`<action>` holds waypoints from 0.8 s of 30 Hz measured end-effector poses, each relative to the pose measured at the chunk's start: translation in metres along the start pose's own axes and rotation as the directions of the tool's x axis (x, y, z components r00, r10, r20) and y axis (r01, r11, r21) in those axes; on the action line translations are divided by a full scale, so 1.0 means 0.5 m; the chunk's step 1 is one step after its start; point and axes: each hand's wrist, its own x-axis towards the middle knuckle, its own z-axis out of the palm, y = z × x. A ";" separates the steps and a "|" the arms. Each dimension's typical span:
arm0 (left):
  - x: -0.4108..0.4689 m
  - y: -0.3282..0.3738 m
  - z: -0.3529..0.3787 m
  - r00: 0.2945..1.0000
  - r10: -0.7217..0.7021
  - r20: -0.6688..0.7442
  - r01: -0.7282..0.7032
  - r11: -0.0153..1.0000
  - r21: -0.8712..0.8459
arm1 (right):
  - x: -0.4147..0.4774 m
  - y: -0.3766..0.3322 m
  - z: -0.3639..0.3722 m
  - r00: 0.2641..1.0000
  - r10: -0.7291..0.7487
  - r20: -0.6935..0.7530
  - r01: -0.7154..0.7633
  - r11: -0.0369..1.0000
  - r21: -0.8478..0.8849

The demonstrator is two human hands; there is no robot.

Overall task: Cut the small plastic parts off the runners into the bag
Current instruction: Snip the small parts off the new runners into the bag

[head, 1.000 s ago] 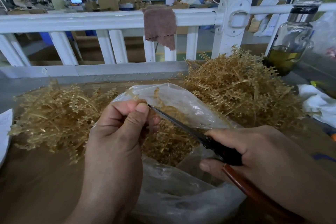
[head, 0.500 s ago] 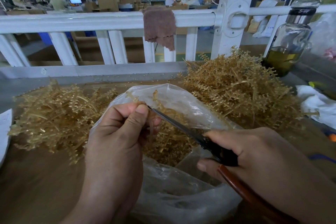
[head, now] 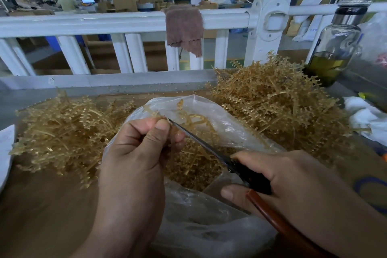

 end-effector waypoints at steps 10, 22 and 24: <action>0.000 0.001 0.004 1.000 0.009 -0.008 -0.009 1.000 0.000 | -0.001 0.005 -0.002 1.000 -0.004 0.020 0.004 1.000 0.001; -0.003 -0.002 0.000 1.000 0.007 -0.029 -0.006 0.999 0.044 | 0.000 0.003 -0.001 0.999 -0.002 0.038 0.001 1.000 0.021; -0.004 -0.002 -0.001 1.000 0.005 -0.031 -0.004 0.999 0.053 | -0.001 0.002 -0.002 0.999 0.006 0.033 -0.007 1.000 0.021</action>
